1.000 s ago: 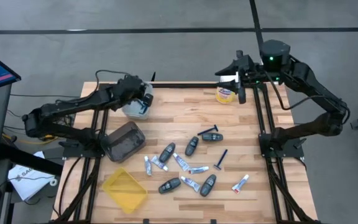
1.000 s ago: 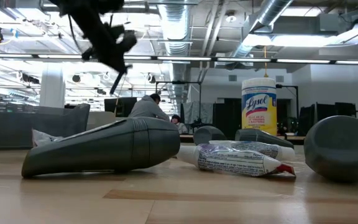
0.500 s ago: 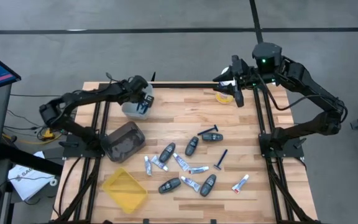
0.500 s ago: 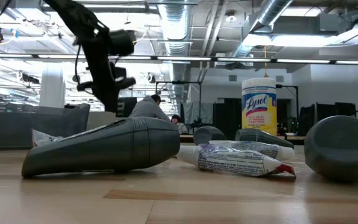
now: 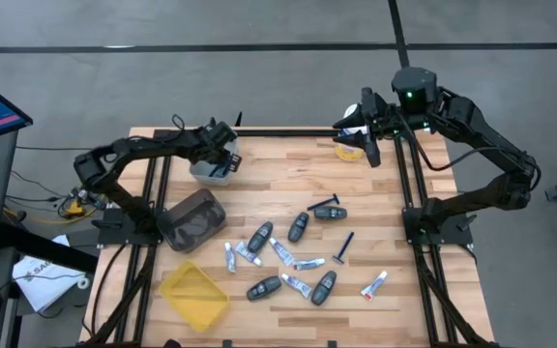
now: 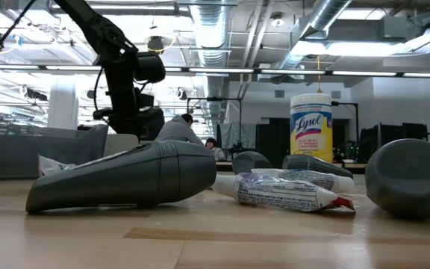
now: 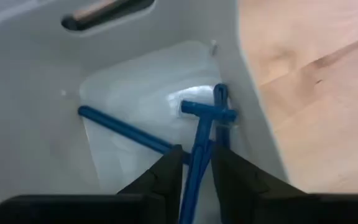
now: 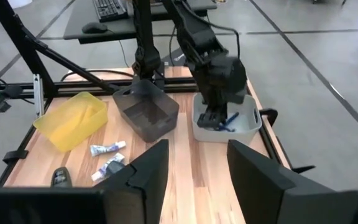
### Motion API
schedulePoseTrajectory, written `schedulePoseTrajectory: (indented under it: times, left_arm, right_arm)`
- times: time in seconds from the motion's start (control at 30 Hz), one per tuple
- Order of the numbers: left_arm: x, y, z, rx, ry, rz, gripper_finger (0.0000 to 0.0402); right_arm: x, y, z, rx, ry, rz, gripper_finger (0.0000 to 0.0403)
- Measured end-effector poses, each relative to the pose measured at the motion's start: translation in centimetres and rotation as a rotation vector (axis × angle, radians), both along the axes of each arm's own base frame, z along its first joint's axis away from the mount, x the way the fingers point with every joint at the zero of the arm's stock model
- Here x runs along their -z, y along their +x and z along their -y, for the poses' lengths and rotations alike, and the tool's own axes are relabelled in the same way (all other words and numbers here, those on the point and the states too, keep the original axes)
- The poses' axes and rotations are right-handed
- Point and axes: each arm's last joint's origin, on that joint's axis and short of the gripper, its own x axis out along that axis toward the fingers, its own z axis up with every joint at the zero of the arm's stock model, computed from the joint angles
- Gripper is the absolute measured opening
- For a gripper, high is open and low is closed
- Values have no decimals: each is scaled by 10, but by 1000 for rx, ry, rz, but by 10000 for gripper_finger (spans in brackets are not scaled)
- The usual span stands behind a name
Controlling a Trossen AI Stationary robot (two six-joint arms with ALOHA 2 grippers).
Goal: Pick & Place Travel size toiletries
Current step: Put the razor into the gray bin
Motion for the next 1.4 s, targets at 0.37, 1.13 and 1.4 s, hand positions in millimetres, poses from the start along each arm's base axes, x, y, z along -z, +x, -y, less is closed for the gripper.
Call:
schedulePoseTrajectory:
  times: [0.37, 1.13, 1.4]
  left_arm:
    - [-66, -20, 21, 85, 95, 250, 266]
    - [-149, -66, 89, 224, 317, 606, 273]
    - [-149, -63, 90, 230, 306, 610, 273]
  right_arm:
    - [52, 1, -7, -48, 134, -415, 242]
    - [270, 10, -106, -720, -206, -720, 182]
    - [310, 21, -111, -719, -254, -843, 205]
